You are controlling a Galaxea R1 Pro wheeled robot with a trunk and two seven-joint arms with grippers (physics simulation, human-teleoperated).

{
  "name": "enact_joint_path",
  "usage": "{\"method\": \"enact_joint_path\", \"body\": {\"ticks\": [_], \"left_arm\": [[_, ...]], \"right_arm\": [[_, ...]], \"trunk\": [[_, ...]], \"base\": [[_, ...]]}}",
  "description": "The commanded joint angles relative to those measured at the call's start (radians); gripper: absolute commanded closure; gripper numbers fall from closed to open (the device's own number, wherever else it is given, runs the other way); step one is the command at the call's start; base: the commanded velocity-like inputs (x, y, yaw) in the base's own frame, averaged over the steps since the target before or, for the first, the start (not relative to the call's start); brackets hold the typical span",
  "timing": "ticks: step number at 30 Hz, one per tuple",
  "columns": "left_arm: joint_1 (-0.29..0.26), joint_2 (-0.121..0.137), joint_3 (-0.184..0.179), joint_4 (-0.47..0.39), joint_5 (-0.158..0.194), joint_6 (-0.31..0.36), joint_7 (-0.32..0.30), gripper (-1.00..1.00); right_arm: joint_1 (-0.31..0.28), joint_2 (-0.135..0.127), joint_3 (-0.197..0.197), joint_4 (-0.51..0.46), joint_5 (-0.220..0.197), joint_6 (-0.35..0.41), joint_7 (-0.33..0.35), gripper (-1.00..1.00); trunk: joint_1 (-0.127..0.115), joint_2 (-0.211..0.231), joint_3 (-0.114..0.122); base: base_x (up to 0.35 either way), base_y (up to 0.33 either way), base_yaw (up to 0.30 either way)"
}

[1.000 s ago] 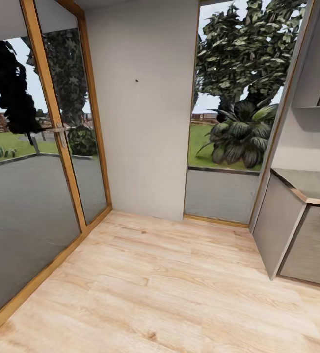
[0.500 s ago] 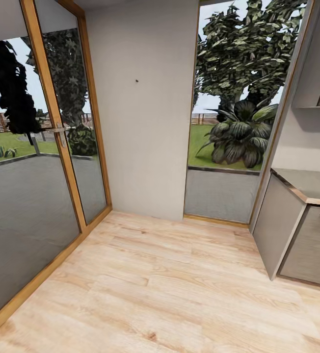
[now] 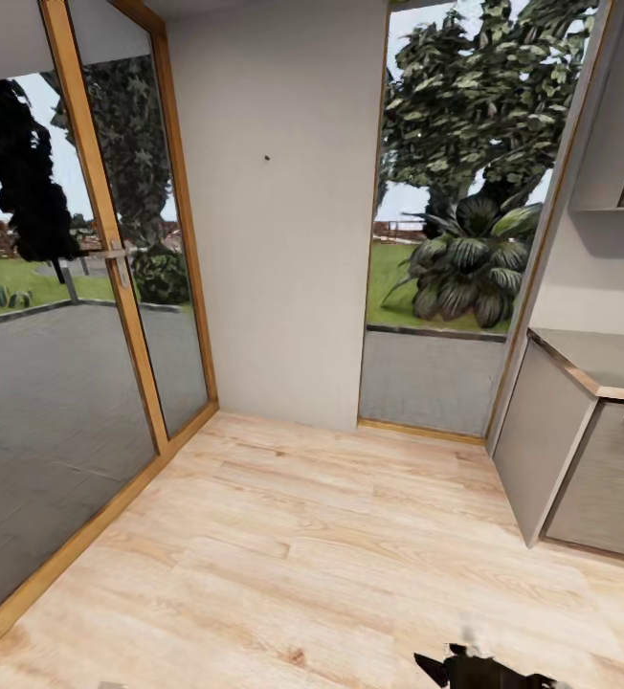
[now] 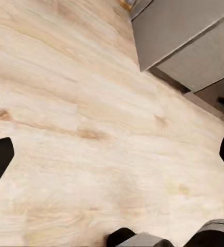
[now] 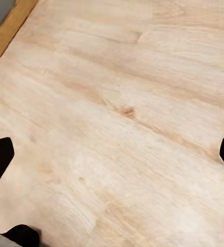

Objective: Put the three can of soda from the living room inside the tash can in the kitchen.

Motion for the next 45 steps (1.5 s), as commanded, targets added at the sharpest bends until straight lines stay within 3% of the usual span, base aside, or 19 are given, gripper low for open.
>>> {"method": "enact_joint_path", "body": {"ticks": [1, 2, 6, 9, 13, 18, 33, 45], "left_arm": [[0.001, 0.000, 0.009, 0.037, -0.002, -0.074, 0.000, -1.00], [0.001, 0.000, 0.019, 0.062, -0.002, -0.175, 0.000, -1.00], [0.001, -0.001, 0.034, 0.154, 0.000, -0.397, 0.000, -1.00], [0.001, -0.001, 0.057, 0.181, 0.000, -0.455, -0.001, -1.00], [0.001, -0.002, 0.095, 0.192, 0.001, -0.479, -0.002, -1.00], [0.001, -0.003, 0.116, 0.198, 0.001, -0.493, -0.010, -1.00], [0.001, -0.006, 0.119, 0.198, 0.001, -0.497, -0.013, -1.00], [0.001, -0.006, 0.120, 0.200, 0.001, -0.497, -0.016, -1.00]], "right_arm": [[0.078, 0.000, -0.001, -0.001, 0.003, -0.005, 0.001, -1.00], [0.079, -0.001, -0.002, -0.002, 0.003, -0.019, 0.002, -1.00], [0.086, -0.002, -0.006, -0.001, 0.002, -0.079, 0.003, -1.00], [0.091, -0.005, -0.008, 0.000, 0.001, -0.097, 0.003, -1.00], [0.093, -0.006, -0.009, 0.000, 0.001, -0.103, 0.004, -1.00], [0.094, -0.006, -0.009, 0.000, 0.002, -0.103, 0.006, -1.00], [0.094, -0.007, -0.009, 0.015, 0.002, -0.102, 0.008, -1.00], [0.094, -0.007, -0.009, 0.016, 0.002, -0.102, 0.008, -1.00]], "trunk": [[0.000, 0.000, 0.000], [0.000, 0.000, 0.000], [0.000, 0.000, 0.000], [0.000, 0.000, 0.000], [0.000, 0.000, 0.000], [0.000, 0.000, 0.000], [0.000, 0.000, 0.000], [0.000, 0.000, 0.000]], "base": [[0.000, 0.000, 0.000], [0.000, 0.000, 0.000], [0.000, 0.000, 0.000], [0.000, 0.000, 0.000], [0.000, 0.000, 0.000], [0.000, 0.000, 0.000], [-0.009, 0.000, 0.000], [-0.287, 0.000, 0.000]]}}
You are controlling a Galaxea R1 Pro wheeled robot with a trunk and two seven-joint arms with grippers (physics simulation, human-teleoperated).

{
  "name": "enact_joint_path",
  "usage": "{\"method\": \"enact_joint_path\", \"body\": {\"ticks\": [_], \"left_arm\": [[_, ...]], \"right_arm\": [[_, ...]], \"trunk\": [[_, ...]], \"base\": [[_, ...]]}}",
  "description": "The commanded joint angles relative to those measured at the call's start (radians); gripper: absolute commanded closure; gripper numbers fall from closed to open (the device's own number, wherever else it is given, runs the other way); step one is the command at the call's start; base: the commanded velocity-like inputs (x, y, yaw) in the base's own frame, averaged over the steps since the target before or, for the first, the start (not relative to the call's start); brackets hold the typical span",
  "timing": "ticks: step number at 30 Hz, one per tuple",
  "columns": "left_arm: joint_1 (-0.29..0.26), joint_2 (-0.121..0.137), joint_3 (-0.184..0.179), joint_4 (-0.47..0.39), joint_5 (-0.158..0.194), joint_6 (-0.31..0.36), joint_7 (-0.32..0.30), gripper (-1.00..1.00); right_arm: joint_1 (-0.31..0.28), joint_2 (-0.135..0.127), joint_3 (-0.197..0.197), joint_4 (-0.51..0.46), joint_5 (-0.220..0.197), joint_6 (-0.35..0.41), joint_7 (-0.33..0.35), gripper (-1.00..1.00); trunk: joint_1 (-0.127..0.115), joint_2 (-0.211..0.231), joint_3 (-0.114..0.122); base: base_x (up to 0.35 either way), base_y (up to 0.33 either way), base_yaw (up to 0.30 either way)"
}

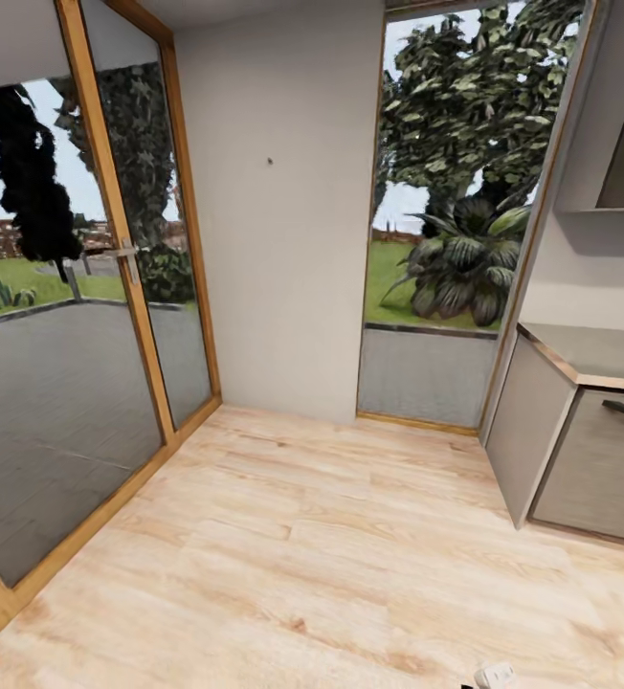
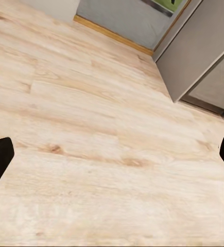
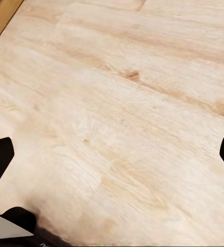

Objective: Put the three can of soda from the living room inside the tash can in the kitchen.

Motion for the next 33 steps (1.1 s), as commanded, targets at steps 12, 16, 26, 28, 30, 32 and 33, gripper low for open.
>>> {"method": "enact_joint_path", "body": {"ticks": [12, 16, 26, 28, 30, 32, 33], "left_arm": [[0.000, 0.000, -0.001, -0.001, 0.000, 0.001, -0.001, -1.00], [0.000, 0.000, -0.001, -0.001, 0.000, 0.001, -0.004, -1.00], [0.000, 0.000, -0.001, 0.000, -0.001, 0.002, -0.082, -1.00], [0.000, 0.000, -0.001, 0.000, -0.001, 0.002, -0.083, -1.00], [0.000, 0.000, -0.001, 0.000, -0.002, 0.002, -0.083, -1.00], [0.000, 0.000, -0.001, 0.000, -0.002, 0.002, -0.083, -1.00], [0.000, 0.000, -0.001, 0.000, -0.002, 0.002, -0.083, -1.00]], "right_arm": [[0.000, 0.001, 0.001, 0.001, 0.000, -0.001, -0.001, -1.00], [0.000, 0.001, 0.001, 0.001, 0.000, -0.002, -0.001, -1.00], [0.000, 0.001, 0.002, 0.002, 0.001, -0.003, -0.003, -1.00], [0.000, 0.001, 0.002, 0.002, 0.000, -0.003, -0.003, -1.00], [0.000, 0.001, 0.001, 0.002, 0.000, -0.003, -0.005, -1.00], [0.000, 0.001, 0.001, 0.003, 0.000, -0.003, -0.015, -1.00], [0.000, 0.001, 0.001, 0.003, 0.000, -0.003, -0.015, -1.00]], "trunk": [[0.000, 0.000, 0.000], [0.000, 0.000, 0.000], [0.000, 0.000, 0.000], [0.000, 0.000, 0.000], [0.000, 0.000, 0.000], [0.000, 0.000, 0.000], [0.000, 0.000, 0.000]], "base": [[-0.305, 0.153, 0.172], [-0.289, 0.203, 0.284], [-0.236, 0.224, 0.289], [-0.198, 0.240, 0.290], [-0.195, 0.240, 0.290], [-0.194, 0.241, 0.290], [-0.193, 0.241, 0.290]]}}
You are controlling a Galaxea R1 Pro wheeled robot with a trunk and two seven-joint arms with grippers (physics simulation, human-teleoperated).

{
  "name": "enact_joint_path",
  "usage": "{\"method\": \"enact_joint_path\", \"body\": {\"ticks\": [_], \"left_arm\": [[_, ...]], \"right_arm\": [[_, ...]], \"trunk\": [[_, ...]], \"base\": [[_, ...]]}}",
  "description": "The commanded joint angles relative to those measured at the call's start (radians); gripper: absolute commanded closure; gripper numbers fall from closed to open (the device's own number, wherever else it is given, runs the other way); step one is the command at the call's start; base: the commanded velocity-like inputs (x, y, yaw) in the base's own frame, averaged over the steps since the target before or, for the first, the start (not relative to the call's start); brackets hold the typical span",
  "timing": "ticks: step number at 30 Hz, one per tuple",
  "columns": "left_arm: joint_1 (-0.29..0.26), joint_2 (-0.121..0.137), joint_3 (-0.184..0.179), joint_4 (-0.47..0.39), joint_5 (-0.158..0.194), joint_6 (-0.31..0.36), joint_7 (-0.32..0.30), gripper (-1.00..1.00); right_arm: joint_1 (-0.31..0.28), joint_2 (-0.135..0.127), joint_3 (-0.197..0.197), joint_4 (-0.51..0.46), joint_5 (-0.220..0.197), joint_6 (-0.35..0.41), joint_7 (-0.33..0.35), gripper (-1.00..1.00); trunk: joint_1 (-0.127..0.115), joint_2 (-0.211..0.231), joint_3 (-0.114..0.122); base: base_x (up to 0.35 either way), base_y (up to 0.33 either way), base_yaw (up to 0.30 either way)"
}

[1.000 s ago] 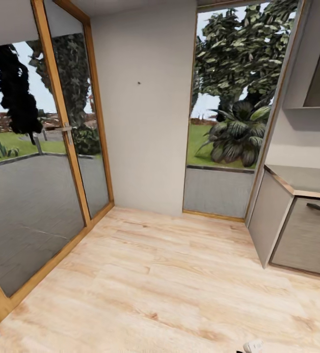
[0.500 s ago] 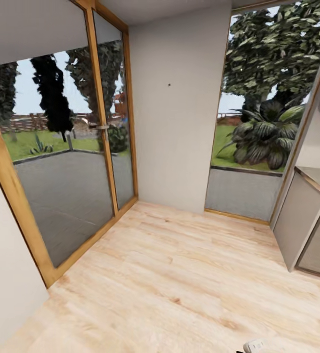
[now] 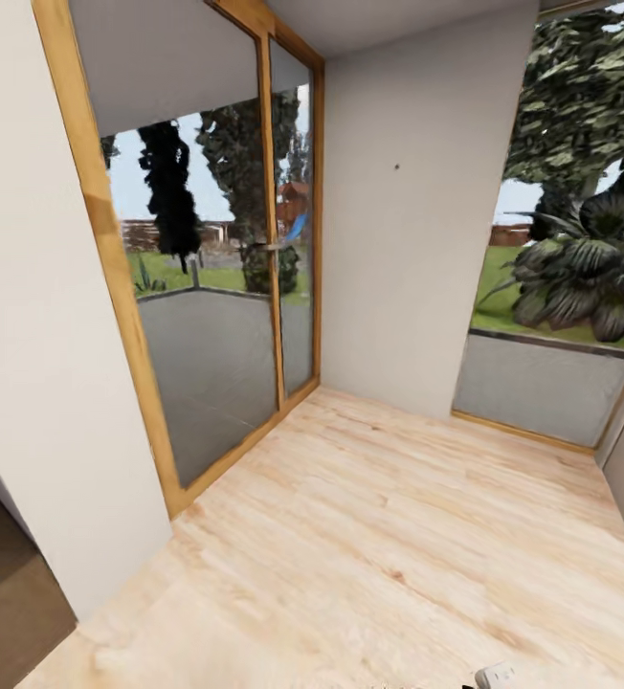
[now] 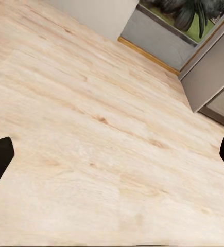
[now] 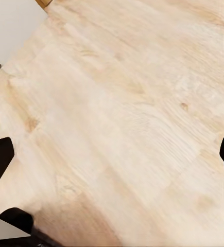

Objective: Put the three can of soda from the living room inside the tash can in the kitchen.

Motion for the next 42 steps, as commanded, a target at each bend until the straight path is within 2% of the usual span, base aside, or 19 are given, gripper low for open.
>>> {"method": "enact_joint_path", "body": {"ticks": [1, 42], "left_arm": [[0.000, 0.000, 0.000, 0.000, 0.000, 0.000, 0.000, -1.00], [0.000, 0.000, 0.000, 0.002, -0.002, 0.001, 0.000, -1.00]], "right_arm": [[0.000, 0.000, 0.000, 0.000, 0.000, 0.001, -0.022, -1.00], [0.000, 0.000, 0.000, 0.000, 0.001, 0.001, -0.034, -1.00]], "trunk": [[0.000, 0.000, 0.000], [0.000, 0.000, 0.000]], "base": [[-0.192, 0.241, 0.290], [-0.170, 0.243, 0.290]]}}
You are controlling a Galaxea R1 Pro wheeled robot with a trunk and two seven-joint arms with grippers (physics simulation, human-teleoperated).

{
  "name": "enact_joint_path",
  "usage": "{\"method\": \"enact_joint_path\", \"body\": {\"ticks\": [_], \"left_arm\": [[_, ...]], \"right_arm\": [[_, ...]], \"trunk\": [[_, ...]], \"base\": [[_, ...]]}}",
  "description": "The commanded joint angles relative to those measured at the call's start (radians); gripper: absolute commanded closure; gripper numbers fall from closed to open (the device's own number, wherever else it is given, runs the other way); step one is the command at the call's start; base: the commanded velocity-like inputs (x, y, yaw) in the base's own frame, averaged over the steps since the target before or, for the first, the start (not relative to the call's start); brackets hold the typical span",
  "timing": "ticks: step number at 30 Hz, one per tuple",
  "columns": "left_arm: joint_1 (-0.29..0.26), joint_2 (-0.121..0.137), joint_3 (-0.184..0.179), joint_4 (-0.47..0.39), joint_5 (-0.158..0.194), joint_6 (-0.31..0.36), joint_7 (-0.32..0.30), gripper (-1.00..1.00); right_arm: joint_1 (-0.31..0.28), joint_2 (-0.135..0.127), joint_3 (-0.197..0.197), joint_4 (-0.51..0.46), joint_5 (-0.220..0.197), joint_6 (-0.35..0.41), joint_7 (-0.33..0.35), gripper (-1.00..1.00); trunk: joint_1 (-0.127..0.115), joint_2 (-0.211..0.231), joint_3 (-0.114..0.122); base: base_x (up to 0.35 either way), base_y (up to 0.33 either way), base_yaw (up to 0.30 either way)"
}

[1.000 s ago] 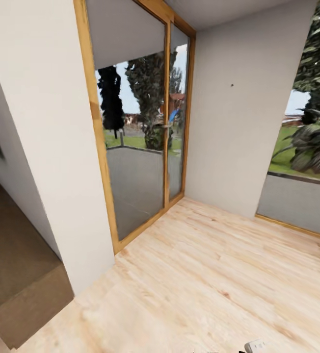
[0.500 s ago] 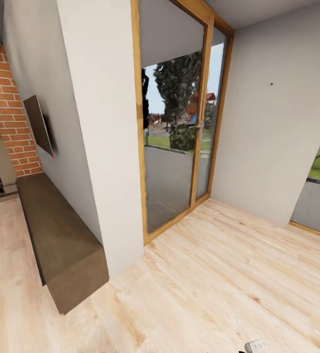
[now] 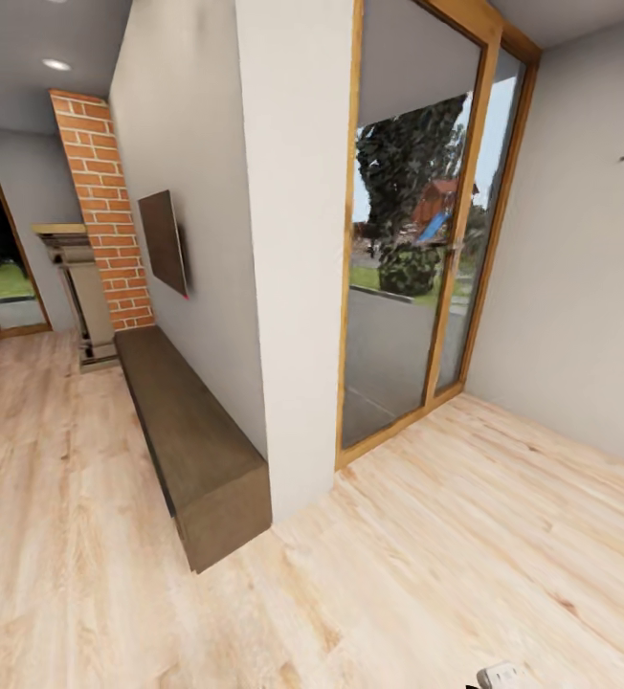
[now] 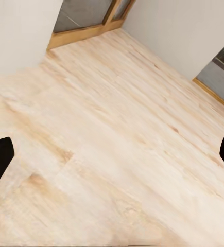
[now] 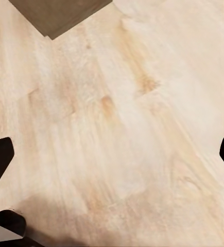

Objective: Put the three can of soda from the living room inside the tash can in the kitchen.

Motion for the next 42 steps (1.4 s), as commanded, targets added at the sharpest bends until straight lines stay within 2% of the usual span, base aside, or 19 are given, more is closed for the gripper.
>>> {"method": "enact_joint_path", "body": {"ticks": [1, 18, 30, 42], "left_arm": [[0.000, 0.000, 0.000, 0.000, 0.000, 0.000, 0.000, -1.00], [0.000, 0.000, 0.000, 0.000, 0.000, 0.000, 0.000, -1.00], [0.000, 0.000, -0.001, 0.000, 0.000, 0.000, 0.000, -1.00], [0.000, 0.000, -0.004, 0.000, -0.003, 0.002, 0.000, -1.00]], "right_arm": [[0.000, 0.000, 0.000, 0.000, 0.000, 0.000, 0.000, -1.00], [0.000, 0.000, 0.000, 0.000, 0.000, 0.000, -0.001, -1.00], [0.000, 0.000, 0.000, 0.000, 0.000, 0.000, -0.001, -1.00], [0.000, 0.000, 0.000, 0.000, 0.000, -0.001, -0.001, -1.00]], "trunk": [[0.000, 0.000, 0.000], [0.000, 0.000, 0.000], [0.000, 0.000, 0.000], [0.000, 0.000, 0.000]], "base": [[-0.149, 0.253, 0.290], [-0.122, 0.254, 0.290], [-0.018, 0.256, 0.290], [0.236, 0.203, 0.290]]}}
